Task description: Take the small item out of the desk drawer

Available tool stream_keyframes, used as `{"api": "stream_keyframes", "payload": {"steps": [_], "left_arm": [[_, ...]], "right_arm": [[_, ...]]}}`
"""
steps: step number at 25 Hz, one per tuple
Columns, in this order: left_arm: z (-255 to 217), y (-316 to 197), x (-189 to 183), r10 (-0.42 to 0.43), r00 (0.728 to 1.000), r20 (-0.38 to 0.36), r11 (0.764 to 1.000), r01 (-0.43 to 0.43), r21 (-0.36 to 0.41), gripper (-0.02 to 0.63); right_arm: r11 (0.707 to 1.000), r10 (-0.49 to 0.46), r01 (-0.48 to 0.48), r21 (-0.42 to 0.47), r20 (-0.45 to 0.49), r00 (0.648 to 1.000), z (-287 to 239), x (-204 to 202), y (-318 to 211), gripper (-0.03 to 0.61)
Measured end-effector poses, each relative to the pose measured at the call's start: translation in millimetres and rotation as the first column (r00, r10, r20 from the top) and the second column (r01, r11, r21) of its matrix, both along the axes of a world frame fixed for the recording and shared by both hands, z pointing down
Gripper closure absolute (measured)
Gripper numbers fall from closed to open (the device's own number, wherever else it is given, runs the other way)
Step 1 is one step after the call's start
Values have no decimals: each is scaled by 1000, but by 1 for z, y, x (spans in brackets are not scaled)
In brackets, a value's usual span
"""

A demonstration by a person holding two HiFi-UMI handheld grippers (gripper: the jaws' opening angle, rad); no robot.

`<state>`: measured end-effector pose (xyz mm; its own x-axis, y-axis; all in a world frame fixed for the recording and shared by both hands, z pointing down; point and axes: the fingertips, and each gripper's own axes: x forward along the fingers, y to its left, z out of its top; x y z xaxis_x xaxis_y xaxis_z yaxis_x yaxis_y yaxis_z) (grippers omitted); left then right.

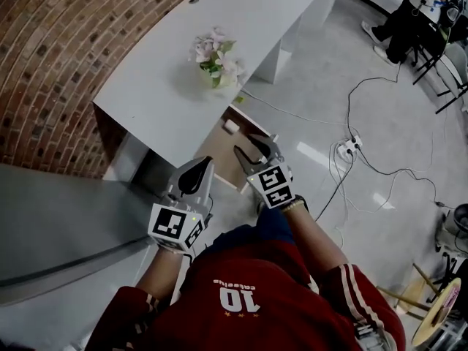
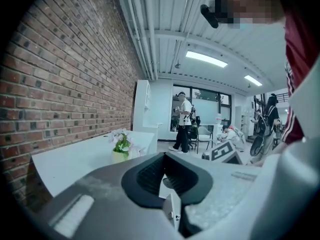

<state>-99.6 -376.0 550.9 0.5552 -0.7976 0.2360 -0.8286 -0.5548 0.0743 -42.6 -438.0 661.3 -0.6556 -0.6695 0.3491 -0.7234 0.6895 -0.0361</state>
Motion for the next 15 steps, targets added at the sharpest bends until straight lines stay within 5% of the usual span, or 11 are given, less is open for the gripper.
{"api": "stream_keyframes", "payload": {"steps": [15], "left_arm": [[121, -58, 1, -27, 998, 54, 998, 30, -46, 611]], "right_arm": [[993, -114, 106, -57, -158, 981, 199, -41, -95, 411]]}}
